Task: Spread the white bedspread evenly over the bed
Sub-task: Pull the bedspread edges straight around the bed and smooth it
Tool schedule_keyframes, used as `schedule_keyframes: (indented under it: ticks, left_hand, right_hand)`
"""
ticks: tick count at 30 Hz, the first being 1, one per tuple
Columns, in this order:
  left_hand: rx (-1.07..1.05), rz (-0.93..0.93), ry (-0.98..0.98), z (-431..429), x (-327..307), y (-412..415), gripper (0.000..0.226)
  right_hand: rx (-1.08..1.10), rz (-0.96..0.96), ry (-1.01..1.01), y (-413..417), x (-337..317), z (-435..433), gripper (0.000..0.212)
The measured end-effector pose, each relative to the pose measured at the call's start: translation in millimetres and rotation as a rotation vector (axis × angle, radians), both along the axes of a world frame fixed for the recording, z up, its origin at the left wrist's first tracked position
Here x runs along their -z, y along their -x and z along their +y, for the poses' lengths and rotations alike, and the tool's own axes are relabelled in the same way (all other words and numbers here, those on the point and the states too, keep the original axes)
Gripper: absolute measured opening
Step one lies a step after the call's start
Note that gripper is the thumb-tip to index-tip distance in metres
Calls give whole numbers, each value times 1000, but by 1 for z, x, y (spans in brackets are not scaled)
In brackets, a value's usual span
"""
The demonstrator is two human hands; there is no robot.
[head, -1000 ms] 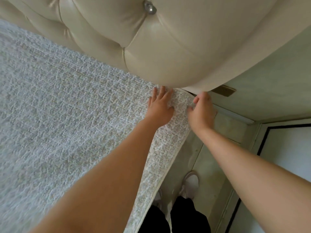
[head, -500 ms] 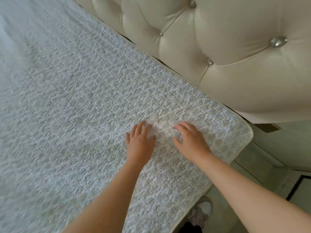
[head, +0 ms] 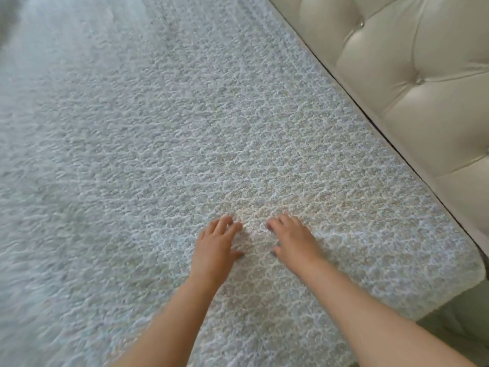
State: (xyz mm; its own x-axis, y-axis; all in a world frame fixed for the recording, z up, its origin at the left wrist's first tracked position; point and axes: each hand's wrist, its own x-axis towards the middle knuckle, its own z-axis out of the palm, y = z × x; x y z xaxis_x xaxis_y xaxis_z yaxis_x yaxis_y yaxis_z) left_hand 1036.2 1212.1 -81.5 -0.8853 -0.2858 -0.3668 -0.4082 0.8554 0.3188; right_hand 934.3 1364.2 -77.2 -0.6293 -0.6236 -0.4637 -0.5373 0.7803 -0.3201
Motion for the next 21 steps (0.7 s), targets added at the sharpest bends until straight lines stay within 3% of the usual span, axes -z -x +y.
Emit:
schedule_keyframes:
  ticks: [3, 6, 10, 12, 16, 19, 21]
  left_hand:
    - [-42, 24, -30, -1, -1, 7, 44]
    - [-74, 84, -56, 0, 1, 16, 29]
    - [-108, 148, -164, 13, 5, 45, 42]
    - [-137, 153, -200, 22, 12, 68, 53]
    - [-161, 163, -201, 46, 24, 121, 59]
    - [-148, 182, -224, 63, 29, 165, 56]
    - [-119, 178, -229, 71, 29, 187, 56]
  right_hand:
    - [87, -71, -37, 9, -6, -11, 18]
    - [233, -42, -2, 40, -8, -18, 15]
    - [498, 94, 52, 111, -1, -16, 12]
    - [711, 74, 115, 147, 5, -11, 9]
    - [1219, -98, 435, 209, 15, 7, 45]
    - [1393, -246, 685, 251, 20, 19, 69]
    - [1432, -336, 787, 270, 19, 23, 69]
